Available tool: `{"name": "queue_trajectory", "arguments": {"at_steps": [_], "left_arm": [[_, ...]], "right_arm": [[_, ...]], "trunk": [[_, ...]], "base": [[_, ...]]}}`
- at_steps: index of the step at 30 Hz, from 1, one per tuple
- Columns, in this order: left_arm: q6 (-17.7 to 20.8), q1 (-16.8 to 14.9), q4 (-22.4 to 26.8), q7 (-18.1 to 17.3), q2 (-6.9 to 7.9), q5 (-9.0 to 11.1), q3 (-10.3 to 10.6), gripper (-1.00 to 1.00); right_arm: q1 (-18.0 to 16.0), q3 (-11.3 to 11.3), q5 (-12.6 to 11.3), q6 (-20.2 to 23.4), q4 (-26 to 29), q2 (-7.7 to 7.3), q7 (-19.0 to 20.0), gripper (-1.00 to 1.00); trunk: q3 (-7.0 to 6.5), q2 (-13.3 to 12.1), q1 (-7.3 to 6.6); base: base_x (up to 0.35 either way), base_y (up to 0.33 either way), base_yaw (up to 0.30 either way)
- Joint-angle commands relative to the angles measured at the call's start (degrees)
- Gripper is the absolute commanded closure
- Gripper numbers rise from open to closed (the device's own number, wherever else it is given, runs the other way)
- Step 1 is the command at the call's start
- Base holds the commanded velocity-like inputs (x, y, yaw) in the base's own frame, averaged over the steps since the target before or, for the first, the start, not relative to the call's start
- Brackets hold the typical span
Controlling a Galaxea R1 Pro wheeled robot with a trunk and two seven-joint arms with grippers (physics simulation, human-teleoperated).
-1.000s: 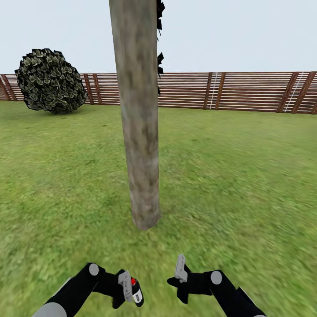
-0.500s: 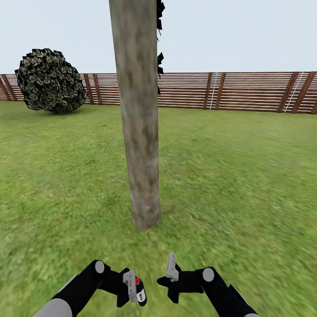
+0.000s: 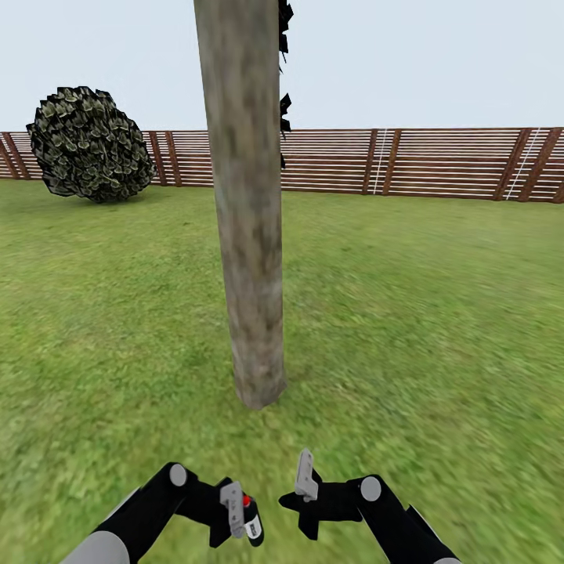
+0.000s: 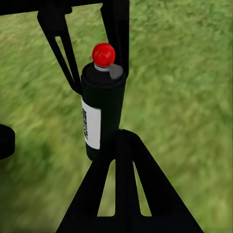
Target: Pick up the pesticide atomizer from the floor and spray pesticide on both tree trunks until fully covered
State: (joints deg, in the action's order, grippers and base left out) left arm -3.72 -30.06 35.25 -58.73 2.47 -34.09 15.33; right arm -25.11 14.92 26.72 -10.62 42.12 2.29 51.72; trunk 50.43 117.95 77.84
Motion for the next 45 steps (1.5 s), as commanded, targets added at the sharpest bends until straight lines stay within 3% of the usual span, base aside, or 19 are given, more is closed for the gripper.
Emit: {"name": "queue_trajectory", "arguments": {"at_steps": [1,9,39,43,44,45], "left_arm": [[-0.39,-0.01,0.09,-0.23,-0.17,-0.29,0.15,1.00],[-0.41,-0.04,0.15,-2.94,-1.57,-0.05,0.05,1.00],[-0.32,0.00,0.17,-2.35,-5.96,0.25,-0.38,1.00],[-0.32,0.00,0.16,-2.35,-6.04,0.27,-0.43,1.00],[-0.59,0.10,-0.02,-2.06,-3.95,-0.32,-0.72,1.00],[-0.68,0.17,-0.01,-2.05,-3.08,-0.38,-0.73,1.00]], "right_arm": [[-0.02,-0.09,0.60,-0.45,0.02,0.01,0.02,1.00],[-0.02,-0.15,0.61,-0.45,-0.02,-0.01,-0.07,1.00],[-0.02,-0.16,0.61,-0.45,-0.02,0.02,-0.22,1.00],[-0.02,-0.16,0.61,-0.45,-0.02,0.00,-0.22,1.00],[-0.02,-0.16,0.61,-0.45,-0.02,0.01,-0.22,1.00],[-0.02,-0.16,0.61,-0.45,-0.02,0.00,-0.22,1.00]], "trunk": [[0.05,0.02,-0.01],[0.05,0.02,-0.01],[0.05,0.02,-0.01],[0.05,0.02,-0.01],[0.05,0.02,-0.01],[0.05,0.02,-0.01]], "base": [[0.000,0.000,0.000],[0.000,0.000,0.000],[0.000,0.000,0.000],[0.000,0.000,0.000],[0.000,0.000,0.000],[0.000,0.000,0.000]]}}
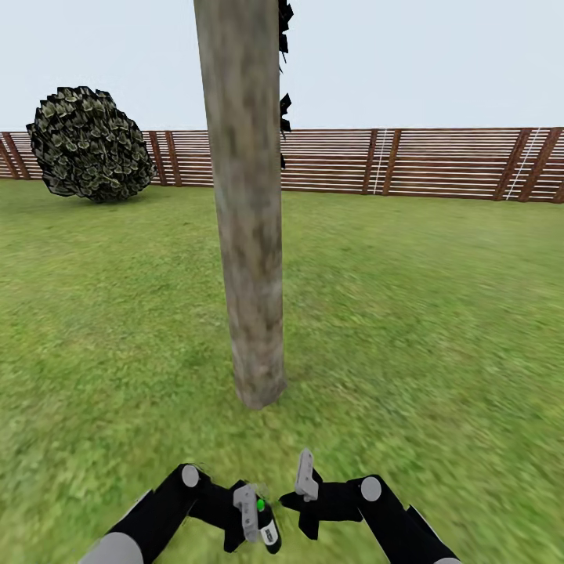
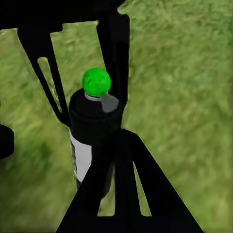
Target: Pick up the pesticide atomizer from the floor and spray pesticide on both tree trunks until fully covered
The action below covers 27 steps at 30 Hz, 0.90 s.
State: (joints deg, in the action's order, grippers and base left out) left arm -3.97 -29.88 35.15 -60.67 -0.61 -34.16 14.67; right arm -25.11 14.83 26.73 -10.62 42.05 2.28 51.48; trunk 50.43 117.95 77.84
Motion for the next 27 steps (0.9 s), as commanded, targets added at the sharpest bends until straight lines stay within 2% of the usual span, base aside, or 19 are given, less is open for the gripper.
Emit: {"name": "queue_trajectory", "arguments": {"at_steps": [1,9,14,15,20,21,22,23,24,25,26,27], "left_arm": [[-0.47,0.06,0.07,-0.10,0.87,-0.34,-0.08,1.00],[-0.51,0.55,-0.07,-0.06,6.98,-0.49,-0.03,1.00],[-0.51,0.59,-0.08,-0.06,10.24,-0.47,-0.08,1.00],[-0.49,0.60,-0.08,-0.03,10.71,-0.48,-0.12,1.00],[-0.36,0.61,-0.34,0.74,12.11,-0.43,-0.22,1.00],[-0.32,0.62,-0.56,1.94,12.29,-0.40,-0.24,1.00],[0.19,0.65,-0.90,6.41,12.34,-0.16,-0.27,1.00],[0.36,0.62,-0.94,8.84,12.13,0.11,-0.52,1.00],[0.39,0.62,-0.95,10.23,12.05,0.33,-1.06,1.00],[0.41,0.66,-0.96,13.01,11.87,0.93,-2.84,1.00],[0.39,0.70,-0.98,15.18,11.70,1.53,-4.60,1.00],[0.38,0.74,-1.24,18.57,11.07,2.77,-7.77,1.00]], "right_arm": [[-0.02,-0.07,0.60,-0.45,0.08,0.01,0.03,1.00],[-0.02,-0.07,0.60,-0.45,0.23,0.02,0.03,1.00],[-0.02,-0.10,0.60,-0.45,0.10,-0.07,0.03,1.00],[-0.02,-0.12,0.60,-0.49,0.03,-0.13,-0.01,-1.00],[-0.02,-0.24,0.60,-0.53,-0.91,-0.65,-0.06,-1.00],[-0.02,-0.28,0.60,-0.54,-1.57,-0.72,-0.14,-1.00],[-0.02,-0.54,0.60,-0.60,-3.61,-1.01,-1.09,-1.00],[-0.02,-0.64,0.51,-0.64,-5.37,-2.33,-6.48,-1.00],[-0.02,-0.62,0.40,-0.65,-6.41,-2.98,-10.25,-1.00],[-0.02,-0.64,0.22,-0.67,-8.54,-3.70,-17.05,-1.00],[0.01,-0.72,0.14,-0.69,-10.48,-3.98,-22.03,-1.00],[0.04,-0.92,-0.02,-0.70,-14.67,-4.16,-30.89,-1.00]], "trunk": [[0.05,0.02,-0.01],[0.05,0.02,-0.01],[0.05,0.02,-0.01],[0.05,0.02,-0.01],[0.05,0.02,-0.01],[0.05,0.02,-0.01],[0.05,0.02,-0.01],[0.05,0.02,-0.01],[0.05,0.02,-0.01],[0.05,0.02,-0.01],[0.05,0.02,-0.01],[0.05,0.02,-0.01]], "base": [[0.000,0.000,0.000],[0.000,0.000,0.000],[0.000,0.000,0.000],[0.000,0.000,0.000],[0.000,0.000,0.000],[0.000,0.000,0.000],[0.000,0.000,0.000],[0.000,0.000,0.000],[0.000,0.000,0.000],[0.000,0.000,0.000],[0.000,0.000,0.000],[0.000,0.000,0.000]]}}
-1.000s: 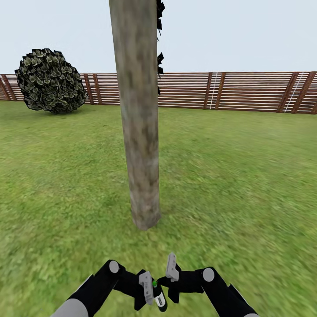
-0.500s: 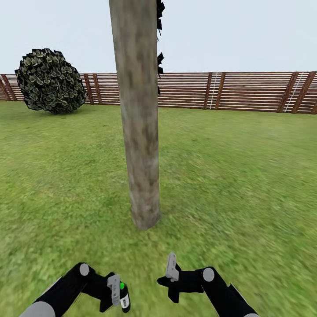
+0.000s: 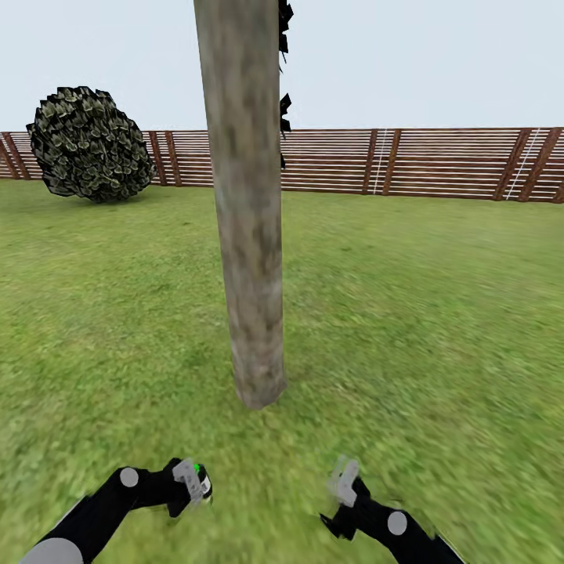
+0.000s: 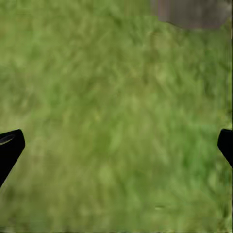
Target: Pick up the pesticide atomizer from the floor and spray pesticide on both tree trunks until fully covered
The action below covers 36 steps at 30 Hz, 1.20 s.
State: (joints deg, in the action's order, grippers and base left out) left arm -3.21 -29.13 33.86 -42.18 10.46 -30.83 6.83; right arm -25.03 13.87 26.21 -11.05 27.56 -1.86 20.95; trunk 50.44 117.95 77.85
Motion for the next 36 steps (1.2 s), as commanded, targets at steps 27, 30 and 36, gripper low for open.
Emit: {"name": "queue_trajectory", "arguments": {"at_steps": [27,30,36], "left_arm": [[25.57,-3.72,-1.08,30.79,-11.37,13.47,-14.40,1.00],[28.84,-5.78,-1.05,30.49,-11.45,13.89,-14.48,1.00],[34.62,-10.48,-1.07,30.15,-11.44,14.28,-14.48,1.00]], "right_arm": [[0.40,0.20,-30.86,-8.89,-21.23,-1.75,-33.42,-1.00],[0.42,0.20,-30.92,-8.90,-21.24,-1.74,-33.43,-1.00],[0.46,0.18,-30.95,-8.90,-21.24,-1.79,-33.23,-1.00]], "trunk": [[0.05,0.02,-0.01],[0.05,0.02,-0.01],[0.05,0.02,-0.01]], "base": [[0.000,0.000,0.000],[0.000,0.000,0.000],[0.000,0.000,0.000]]}}
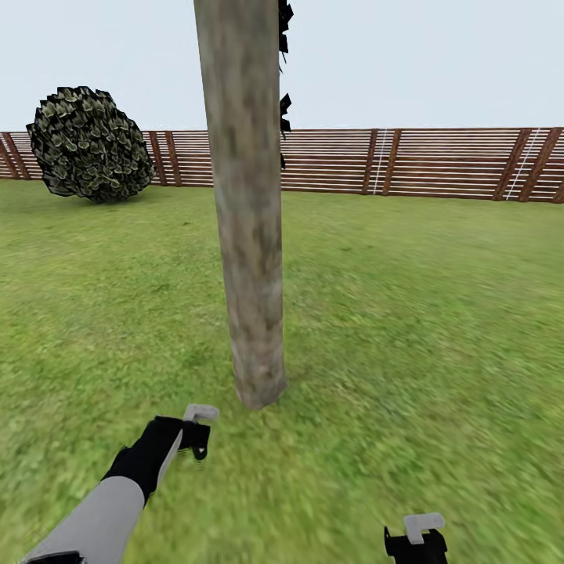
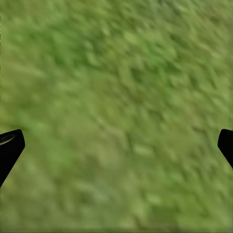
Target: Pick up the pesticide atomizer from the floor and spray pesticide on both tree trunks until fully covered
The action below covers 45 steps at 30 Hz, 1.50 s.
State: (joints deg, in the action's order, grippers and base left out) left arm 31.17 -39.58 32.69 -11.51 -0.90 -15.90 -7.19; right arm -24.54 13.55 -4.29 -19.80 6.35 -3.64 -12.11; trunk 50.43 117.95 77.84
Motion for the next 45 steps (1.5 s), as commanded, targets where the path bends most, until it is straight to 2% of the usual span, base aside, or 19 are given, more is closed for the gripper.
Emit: {"name": "queue_trajectory", "arguments": {"at_steps": [1,5,6,18,22,24,28,30,31,32,33,35,36,39,40,41,43,45], "left_arm": [[0.53,-0.78,0.09,-0.52,-0.10,-0.63,-0.48,1.00],[1.91,-1.80,0.09,-0.53,-0.07,-0.67,-0.38,1.00],[2.14,-1.87,0.18,-0.45,-0.14,-0.62,-0.54,1.00],[2.16,-2.22,0.36,-0.53,-0.15,-0.62,-0.37,1.00],[2.57,-2.19,5.04,-0.53,-0.20,-0.62,-0.40,1.00],[4.84,-2.33,6.74,-0.53,-0.26,-0.62,-0.33,1.00],[8.29,-3.81,9.33,-0.62,-1.88,-0.68,-0.20,1.00],[9.25,-4.19,9.50,-0.65,-1.54,-0.70,-0.20,1.00],[9.57,-4.29,9.55,-0.69,-0.86,-0.68,-0.39,1.00],[9.67,-4.30,9.57,-0.71,0.10,-0.65,-0.46,1.00],[9.75,-4.13,9.50,-1.31,1.88,-0.66,-0.27,1.00],[9.83,-4.21,9.44,-3.57,2.17,-0.86,-0.07,1.00],[9.86,-4.45,9.53,-5.67,1.84,-0.96,0.36,1.00],[10.84,-5.59,9.59,-6.63,0.92,-1.00,1.57,1.00],[12.32,-6.28,9.63,-6.79,0.85,-1.03,1.84,1.00],[14.76,-7.05,9.80,-6.95,1.14,-1.05,2.19,1.00],[16.50,-7.99,10.37,-7.55,1.94,-1.07,2.44,1.00],[17.07,-8.56,10.72,-9.06,3.93,-1.14,2.51,1.00]], "right_arm": [[-0.05,0.48,-0.45,-0.15,-0.02,-0.05,-0.14,-1.00],[-0.05,0.51,-0.45,-0.15,-0.02,-0.13,-0.11,-1.00],[-0.06,0.60,-0.31,0.02,-0.04,0.45,-0.28,-1.00],[-0.03,0.60,-0.33,0.02,-0.10,0.48,-0.28,-1.00],[-0.05,0.60,-0.33,0.02,-0.11,0.48,-0.28,-1.00],[-0.06,0.60,-0.30,0.02,-0.09,0.48,-0.28,-1.00],[-0.03,0.60,-0.31,0.02,-0.08,0.42,-0.23,-1.00],[-0.05,0.60,-0.29,0.02,-0.08,0.37,-0.21,-1.00],[-0.04,0.60,-0.28,0.02,-0.10,0.34,-0.20,-1.00],[-0.02,0.60,-0.28,0.02,-0.10,0.32,-0.20,-1.00],[-0.03,0.60,-0.28,0.02,-0.11,0.34,-0.19,-1.00],[-0.04,0.60,-0.28,0.02,-0.10,0.33,-0.19,-1.00],[-0.04,0.60,-0.28,0.02,-0.09,0.31,-0.19,-1.00],[-0.05,0.60,-0.28,0.02,-0.11,0.30,-0.19,-1.00],[-0.06,0.60,-0.28,0.02,-0.11,0.30,-0.19,-1.00],[-0.05,0.60,-0.28,0.02,-0.11,0.30,-0.19,-1.00],[-0.03,0.60,-0.28,0.02,-0.11,0.30,-0.19,-1.00],[-0.04,0.60,-0.28,0.02,-0.10,0.30,-0.19,-1.00]], "trunk": [[0.05,0.02,-0.01],[0.05,0.02,-0.01],[0.05,0.02,-0.01],[0.05,0.02,-0.01],[0.05,0.02,-0.01],[0.05,0.02,-0.01],[0.05,0.02,-0.01],[0.05,0.02,-0.01],[0.05,0.02,-0.01],[0.05,0.02,-0.01],[0.05,0.02,-0.01],[0.05,0.02,-0.01],[0.05,0.02,-0.01],[0.05,0.02,-0.01],[0.05,0.02,-0.01],[0.05,0.02,-0.01],[0.05,0.02,-0.01],[0.05,0.02,-0.01]], "base": [[0.000,0.000,0.000],[0.000,0.000,0.000],[0.000,0.000,-0.240],[-0.055,0.000,-0.261],[-0.226,0.000,-0.264],[-0.039,0.000,-0.237],[-0.005,0.000,-0.043],[0.000,0.000,-0.004],[0.000,0.000,-0.001],[0.000,0.000,0.000],[0.000,0.000,0.000],[0.000,0.000,0.000],[0.000,0.000,0.000],[0.000,0.000,0.000],[0.000,0.000,0.000],[0.000,0.000,0.000],[0.000,0.000,0.000],[0.000,0.000,0.000]]}}
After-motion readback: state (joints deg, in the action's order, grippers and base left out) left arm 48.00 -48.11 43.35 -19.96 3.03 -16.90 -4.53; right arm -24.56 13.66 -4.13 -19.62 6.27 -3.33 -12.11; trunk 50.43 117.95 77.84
